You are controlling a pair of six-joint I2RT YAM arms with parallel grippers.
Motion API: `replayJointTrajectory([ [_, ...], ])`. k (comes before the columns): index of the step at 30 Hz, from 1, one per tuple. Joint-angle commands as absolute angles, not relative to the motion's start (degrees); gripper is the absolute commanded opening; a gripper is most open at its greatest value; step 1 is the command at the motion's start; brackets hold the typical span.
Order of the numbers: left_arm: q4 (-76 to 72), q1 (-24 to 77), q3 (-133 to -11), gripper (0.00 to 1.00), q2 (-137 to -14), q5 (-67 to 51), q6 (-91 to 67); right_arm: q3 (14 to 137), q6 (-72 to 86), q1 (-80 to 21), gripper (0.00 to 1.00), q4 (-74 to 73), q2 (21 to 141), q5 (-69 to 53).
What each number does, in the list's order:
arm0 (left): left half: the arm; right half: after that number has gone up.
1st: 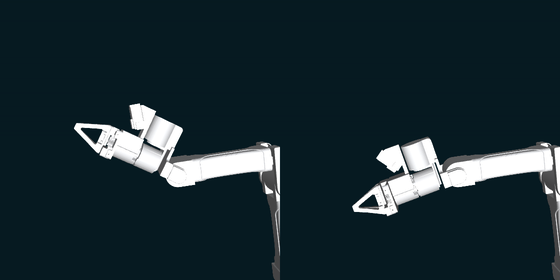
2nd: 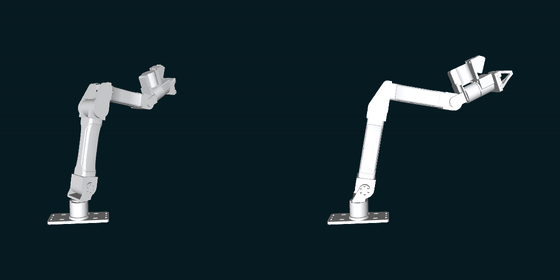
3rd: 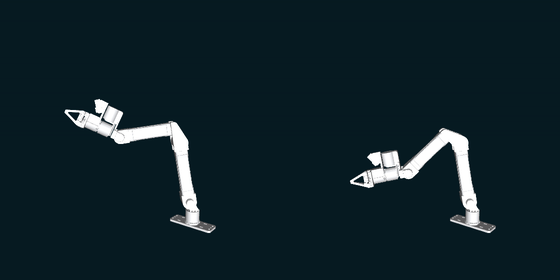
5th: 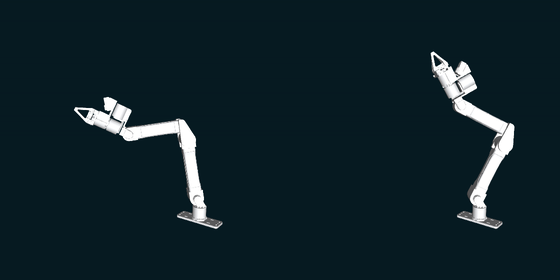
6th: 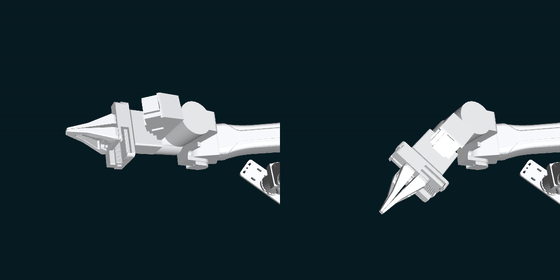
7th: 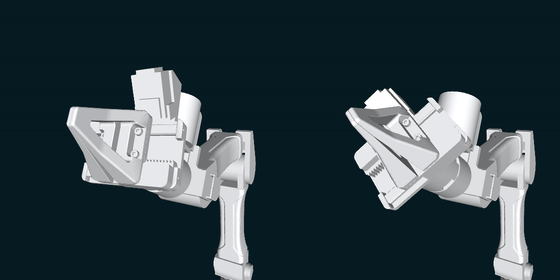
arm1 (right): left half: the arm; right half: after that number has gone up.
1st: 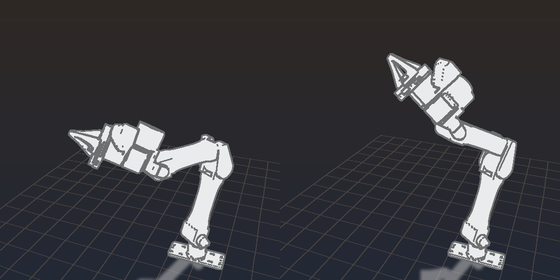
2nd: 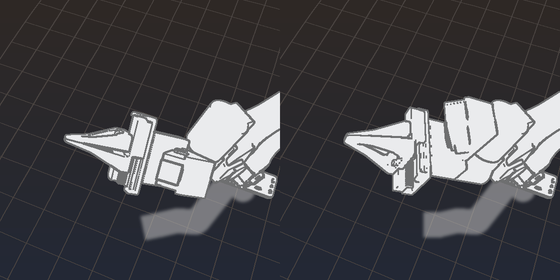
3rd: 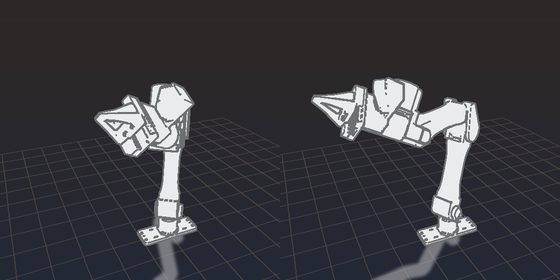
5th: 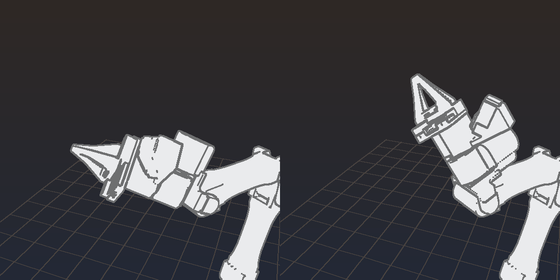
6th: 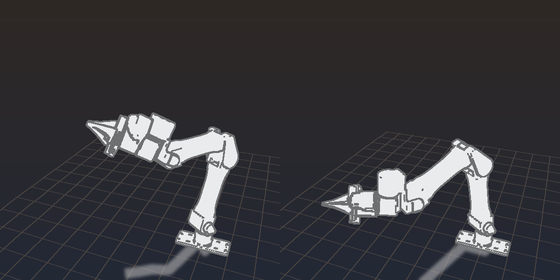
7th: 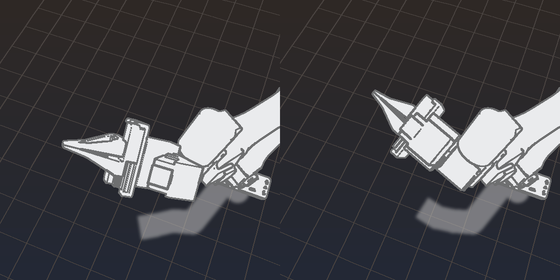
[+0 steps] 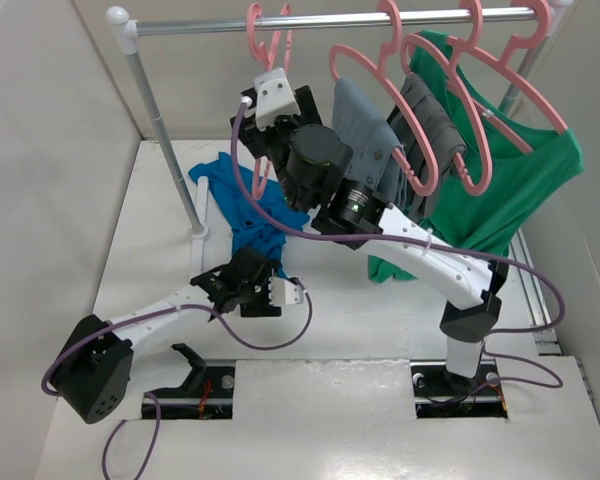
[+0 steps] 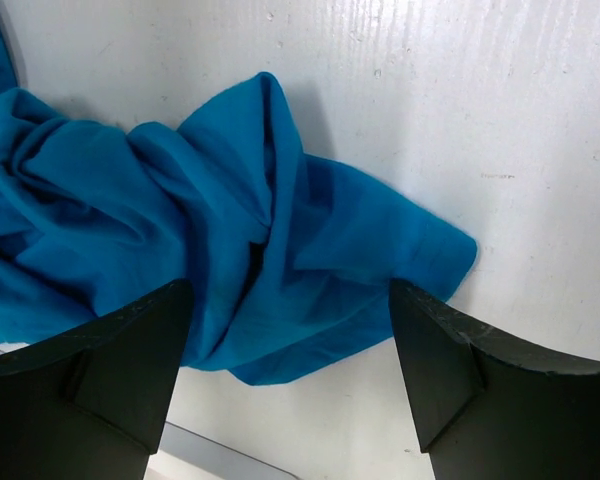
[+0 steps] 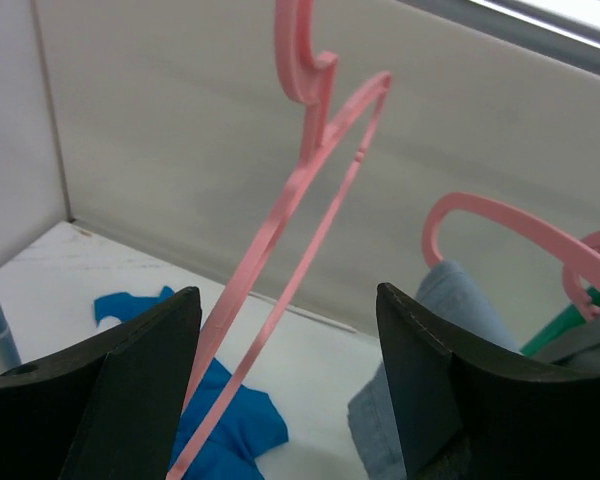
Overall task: Place the t-shirt on the hanger
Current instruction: Grab a hanger with the right arm
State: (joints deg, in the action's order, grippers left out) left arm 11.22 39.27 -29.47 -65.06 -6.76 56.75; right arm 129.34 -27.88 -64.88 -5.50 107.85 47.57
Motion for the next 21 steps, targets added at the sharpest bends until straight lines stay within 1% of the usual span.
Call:
replayJointTrajectory([
  [1, 10.11, 39.2, -28.13, 0.77, -63.72, -6.59, 56.07, 127.19, -28.56, -65.04, 0.75, -2.81, 101.87, 50.98],
  [8, 9.58, 39.2, -27.51, 0.77, -63.72, -6.59, 56.07, 122.35, -27.87, -64.43, 0.74, -4.74, 98.09, 51.59],
  [10, 9.05, 39.2, -26.99, 0.77, -63.2, -6.59, 56.07, 121.21, -26.38, -62.86, 0.74, -5.88, 96.6, 48.09],
  [11, 9.05, 39.2, -26.98, 0.77, -63.19, -6.59, 56.07, 120.68, -22.97, -61.8, 0.74, -8.41, 96.59, 46.25],
  [14, 9.05, 39.2, -26.46, 0.77, -63.19, -6.59, 56.07, 121.38, -14.97, -55.13, 0.74, -14.74, 95.98, 33.01],
  [15, 9.05, 39.2, -26.46, 0.77, -62.67, -6.59, 56.07, 121.38, -14.25, -53.37, 0.74, -14.77, 95.28, 28.09],
  [16, 9.05, 39.2, -26.46, 0.77, -62.67, -6.59, 56.07, 121.38, -14.24, -52.04, 0.74, -14.07, 95.27, 19.68],
  [21, 8.44, 39.2, -25.4, 0.78, -62.67, -6.06, 56.6, 125.06, -14.24, -47.03, 0.75, -13.97, 97.29, 5.21],
])
